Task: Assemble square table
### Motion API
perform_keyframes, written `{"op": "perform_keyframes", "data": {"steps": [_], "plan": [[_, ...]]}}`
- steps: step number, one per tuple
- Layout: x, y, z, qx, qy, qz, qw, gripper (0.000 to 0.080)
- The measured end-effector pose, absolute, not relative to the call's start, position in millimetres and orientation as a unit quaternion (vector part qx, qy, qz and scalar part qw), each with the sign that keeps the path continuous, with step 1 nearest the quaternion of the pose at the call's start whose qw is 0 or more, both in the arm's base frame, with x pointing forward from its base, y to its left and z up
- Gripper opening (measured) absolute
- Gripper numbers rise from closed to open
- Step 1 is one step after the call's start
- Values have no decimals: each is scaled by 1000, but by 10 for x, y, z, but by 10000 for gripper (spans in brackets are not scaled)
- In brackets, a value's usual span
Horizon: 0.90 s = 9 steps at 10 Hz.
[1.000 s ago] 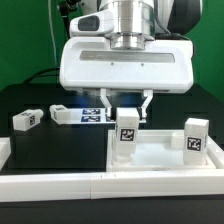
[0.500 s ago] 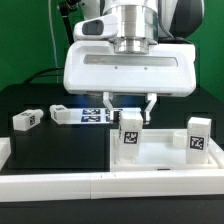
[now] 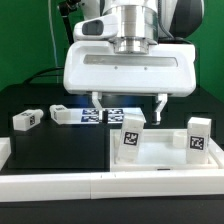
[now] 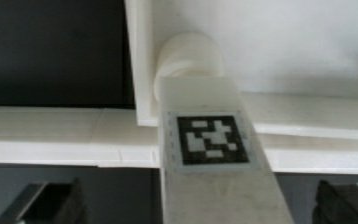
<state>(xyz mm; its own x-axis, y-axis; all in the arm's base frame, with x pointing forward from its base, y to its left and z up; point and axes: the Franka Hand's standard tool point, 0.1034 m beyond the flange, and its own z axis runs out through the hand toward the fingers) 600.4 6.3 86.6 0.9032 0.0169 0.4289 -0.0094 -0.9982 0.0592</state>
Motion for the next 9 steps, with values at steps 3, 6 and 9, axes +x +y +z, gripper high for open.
{"op": "perform_keyframes", "data": {"steps": [3, 6, 9], "plan": [[6004, 62, 865, 975, 2, 220, 30, 648], [6013, 18, 869, 982, -6, 187, 19, 648], [6056, -6, 915, 992, -16, 126, -5, 648]]}}
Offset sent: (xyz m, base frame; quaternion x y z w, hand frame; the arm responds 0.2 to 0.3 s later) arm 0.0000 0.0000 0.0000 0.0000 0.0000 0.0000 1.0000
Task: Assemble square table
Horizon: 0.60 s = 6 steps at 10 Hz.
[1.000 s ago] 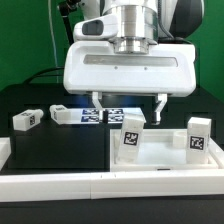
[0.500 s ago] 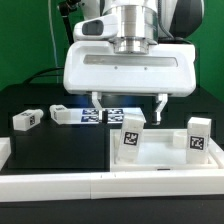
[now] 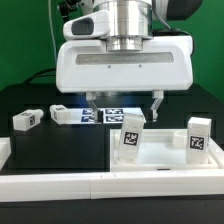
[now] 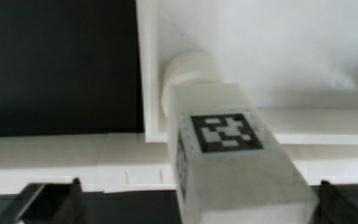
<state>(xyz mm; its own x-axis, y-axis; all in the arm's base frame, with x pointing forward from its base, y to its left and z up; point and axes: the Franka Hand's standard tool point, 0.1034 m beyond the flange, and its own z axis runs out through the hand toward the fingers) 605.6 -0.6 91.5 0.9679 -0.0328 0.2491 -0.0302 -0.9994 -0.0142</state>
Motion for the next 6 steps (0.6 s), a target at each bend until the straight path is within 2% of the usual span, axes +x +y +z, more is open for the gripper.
{"op": "perform_keyframes", "data": {"steps": [3, 6], "plan": [[6010, 120, 838, -999, 18, -20, 33, 648], [6078, 94, 815, -999, 19, -33, 28, 648]]}}
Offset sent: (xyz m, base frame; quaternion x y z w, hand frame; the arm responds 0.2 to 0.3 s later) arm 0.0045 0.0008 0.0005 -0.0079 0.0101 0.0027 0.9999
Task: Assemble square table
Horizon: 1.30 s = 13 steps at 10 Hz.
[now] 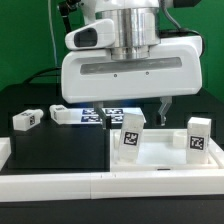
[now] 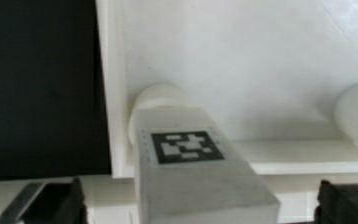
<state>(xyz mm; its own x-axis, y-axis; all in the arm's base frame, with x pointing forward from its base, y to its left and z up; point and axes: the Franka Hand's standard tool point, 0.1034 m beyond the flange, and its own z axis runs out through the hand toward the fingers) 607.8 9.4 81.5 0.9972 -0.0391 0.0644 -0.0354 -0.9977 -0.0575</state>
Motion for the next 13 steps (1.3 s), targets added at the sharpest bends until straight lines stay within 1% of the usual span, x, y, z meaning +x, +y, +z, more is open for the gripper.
{"op": "perform_keyframes", "data": {"steps": [2, 3, 4, 5, 6, 13], "plan": [[6107, 80, 820, -999, 18, -41, 25, 648], [6107, 81, 820, -999, 24, -41, 26, 616], [6106, 81, 818, -998, 35, -40, 26, 482], [6106, 82, 817, -998, 50, -40, 27, 482], [6106, 81, 817, -996, 81, -39, 28, 298], [6122, 72, 789, -928, 368, -34, 39, 293]]}}
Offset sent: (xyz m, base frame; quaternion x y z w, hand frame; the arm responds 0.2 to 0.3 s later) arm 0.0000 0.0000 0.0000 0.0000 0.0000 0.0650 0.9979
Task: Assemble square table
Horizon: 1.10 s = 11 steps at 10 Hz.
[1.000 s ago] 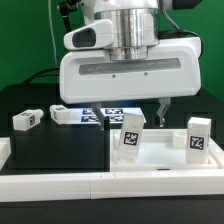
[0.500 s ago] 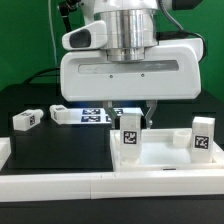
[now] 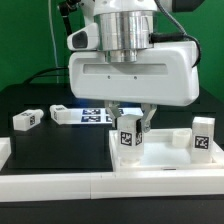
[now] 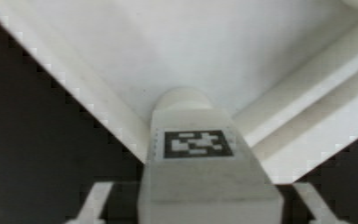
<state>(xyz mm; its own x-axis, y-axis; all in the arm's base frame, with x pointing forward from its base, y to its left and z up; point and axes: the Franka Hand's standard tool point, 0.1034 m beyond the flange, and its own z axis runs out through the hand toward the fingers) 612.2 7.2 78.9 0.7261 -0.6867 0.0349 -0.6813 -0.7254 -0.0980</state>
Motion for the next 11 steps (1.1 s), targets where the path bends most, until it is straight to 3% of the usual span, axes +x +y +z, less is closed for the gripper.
{"op": "perform_keyframes", "data": {"steps": [3, 5, 7, 9, 10, 11], "plan": [[6105, 120, 792, -816, 574, 1, 72, 293], [6131, 73, 774, -737, 667, 21, 106, 293], [6133, 83, 774, -723, 683, 25, 106, 293], [6129, 83, 770, -751, 651, 20, 105, 542], [6132, 84, 763, -812, 576, 0, 94, 542], [6137, 97, 765, -860, 503, -15, 86, 627]]}}
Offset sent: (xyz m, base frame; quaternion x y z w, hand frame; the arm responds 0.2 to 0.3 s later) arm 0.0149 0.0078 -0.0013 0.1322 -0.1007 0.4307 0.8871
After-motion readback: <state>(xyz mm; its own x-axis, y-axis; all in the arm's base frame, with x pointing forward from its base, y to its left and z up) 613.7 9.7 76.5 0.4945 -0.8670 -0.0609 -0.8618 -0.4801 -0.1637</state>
